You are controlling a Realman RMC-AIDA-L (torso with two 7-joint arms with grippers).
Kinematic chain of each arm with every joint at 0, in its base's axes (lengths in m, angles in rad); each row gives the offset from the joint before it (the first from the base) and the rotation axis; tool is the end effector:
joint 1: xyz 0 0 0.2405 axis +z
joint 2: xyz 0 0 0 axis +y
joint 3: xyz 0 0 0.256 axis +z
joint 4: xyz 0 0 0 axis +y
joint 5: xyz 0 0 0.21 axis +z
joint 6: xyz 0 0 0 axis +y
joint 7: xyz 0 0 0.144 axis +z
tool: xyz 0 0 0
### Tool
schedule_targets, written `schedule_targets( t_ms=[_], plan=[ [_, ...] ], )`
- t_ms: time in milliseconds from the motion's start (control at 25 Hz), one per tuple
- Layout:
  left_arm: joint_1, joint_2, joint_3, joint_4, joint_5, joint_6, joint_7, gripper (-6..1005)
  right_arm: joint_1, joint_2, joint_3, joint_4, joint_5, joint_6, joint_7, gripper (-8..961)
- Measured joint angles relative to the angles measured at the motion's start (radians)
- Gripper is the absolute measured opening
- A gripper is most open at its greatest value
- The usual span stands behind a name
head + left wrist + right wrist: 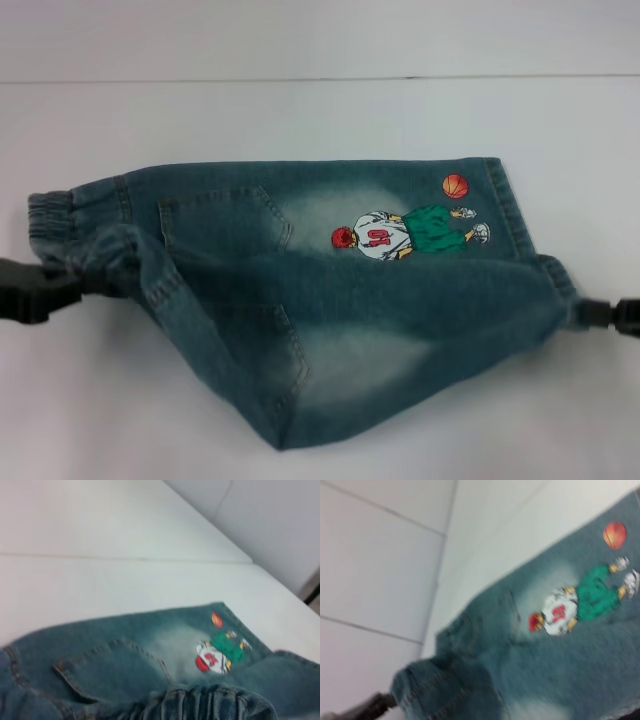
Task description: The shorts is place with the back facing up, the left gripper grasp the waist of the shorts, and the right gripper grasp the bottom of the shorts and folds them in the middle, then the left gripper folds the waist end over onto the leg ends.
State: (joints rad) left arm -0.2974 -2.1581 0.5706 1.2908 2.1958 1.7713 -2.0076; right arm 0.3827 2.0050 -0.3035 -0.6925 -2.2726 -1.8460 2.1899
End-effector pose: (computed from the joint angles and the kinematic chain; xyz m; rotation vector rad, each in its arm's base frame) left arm -0.2894 0.2750 0.0815 -2.4524 -1.2002 -0.4644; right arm 0.3346 0.2565 0.0596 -2.2048 1.9708 0.8598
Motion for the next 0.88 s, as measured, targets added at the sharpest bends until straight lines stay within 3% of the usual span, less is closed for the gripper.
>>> schedule_targets(
  t_ms=[240,600,880],
  plan=[
    [-0.024,0.020,-0.059,-0.028,-0.004,-0.018,-0.003,52,0.002,-0.023,0.031,0.082,0.096,0.014,0.008,6],
    [-0.022,0.027,-0.094,-0.042,0.003,-0.070,-0.004,52,-0.001,-0.031,0.144,0.218,0.170,0.065,0.027,5],
    [-0.037,0.037,-0.170,-0.077,-0.003,-0.094,-0.007,52,-0.009,-0.034,0.232,0.283,0.193,0.087,0.054,6]
  ],
)
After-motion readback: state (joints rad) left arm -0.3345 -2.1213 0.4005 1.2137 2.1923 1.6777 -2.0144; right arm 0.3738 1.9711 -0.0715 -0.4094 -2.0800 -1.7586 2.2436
